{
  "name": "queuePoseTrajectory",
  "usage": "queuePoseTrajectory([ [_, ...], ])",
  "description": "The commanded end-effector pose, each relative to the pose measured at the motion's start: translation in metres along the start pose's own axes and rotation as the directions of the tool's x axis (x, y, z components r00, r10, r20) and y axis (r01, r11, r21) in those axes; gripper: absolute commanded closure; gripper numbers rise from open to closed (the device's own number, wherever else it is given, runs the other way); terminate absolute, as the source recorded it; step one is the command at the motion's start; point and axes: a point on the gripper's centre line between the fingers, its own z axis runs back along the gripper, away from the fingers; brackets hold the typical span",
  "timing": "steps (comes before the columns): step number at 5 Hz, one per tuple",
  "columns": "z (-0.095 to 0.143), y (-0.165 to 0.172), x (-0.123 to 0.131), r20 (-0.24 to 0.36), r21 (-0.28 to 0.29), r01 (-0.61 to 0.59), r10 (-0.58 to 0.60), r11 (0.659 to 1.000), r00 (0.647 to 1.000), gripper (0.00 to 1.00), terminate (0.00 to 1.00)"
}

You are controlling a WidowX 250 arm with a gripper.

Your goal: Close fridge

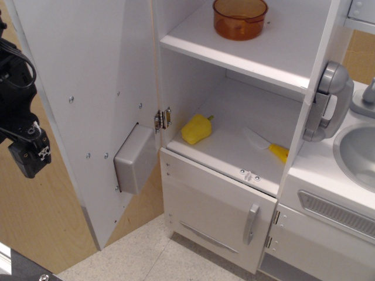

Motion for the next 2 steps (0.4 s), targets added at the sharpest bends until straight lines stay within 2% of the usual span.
queuePoseTrajectory([
  [1,0.000,0.000,0.000,0.000,0.000,0.000,0.000,1.000,1.000,0.00,0.00],
  [2,0.001,0.033,0.007,0.037,-0.014,-0.005,0.006,1.000,0.999,0.00,0.00],
])
